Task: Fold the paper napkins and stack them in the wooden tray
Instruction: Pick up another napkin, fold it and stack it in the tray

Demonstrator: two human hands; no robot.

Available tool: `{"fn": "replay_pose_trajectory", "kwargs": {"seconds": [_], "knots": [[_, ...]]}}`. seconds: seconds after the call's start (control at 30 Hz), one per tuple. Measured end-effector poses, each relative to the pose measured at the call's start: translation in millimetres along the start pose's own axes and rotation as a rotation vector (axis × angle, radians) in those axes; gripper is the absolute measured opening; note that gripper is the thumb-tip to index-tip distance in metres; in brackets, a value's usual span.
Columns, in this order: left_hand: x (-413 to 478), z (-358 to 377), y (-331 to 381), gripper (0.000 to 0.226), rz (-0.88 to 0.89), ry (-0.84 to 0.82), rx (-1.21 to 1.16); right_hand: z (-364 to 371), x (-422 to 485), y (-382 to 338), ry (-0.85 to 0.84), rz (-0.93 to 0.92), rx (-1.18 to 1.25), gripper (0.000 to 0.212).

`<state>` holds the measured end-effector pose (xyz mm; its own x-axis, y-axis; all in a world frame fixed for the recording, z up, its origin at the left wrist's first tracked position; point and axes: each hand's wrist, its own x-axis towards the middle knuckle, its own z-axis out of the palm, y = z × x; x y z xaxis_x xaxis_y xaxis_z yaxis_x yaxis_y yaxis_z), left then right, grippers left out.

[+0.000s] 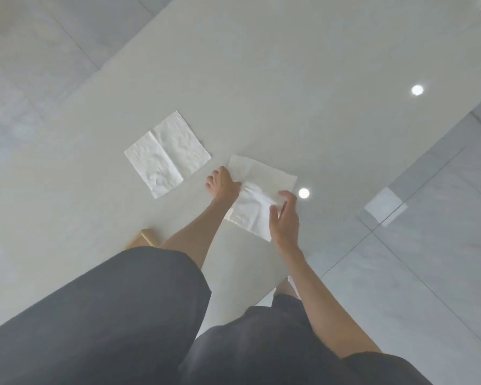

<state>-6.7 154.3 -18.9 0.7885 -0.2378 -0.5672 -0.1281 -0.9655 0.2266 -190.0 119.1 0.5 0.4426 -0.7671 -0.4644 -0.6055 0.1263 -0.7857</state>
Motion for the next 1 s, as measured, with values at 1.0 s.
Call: {"fn": "replay_pose_trajectory", "kwargs": {"seconds": [1.0], "knots": [[-276.3,-199.4,-378.1,0.051,0.165,0.169,-1.551,164.0,-195.9,-219.0,-0.970,-0.422,0.050,0.041]]}}
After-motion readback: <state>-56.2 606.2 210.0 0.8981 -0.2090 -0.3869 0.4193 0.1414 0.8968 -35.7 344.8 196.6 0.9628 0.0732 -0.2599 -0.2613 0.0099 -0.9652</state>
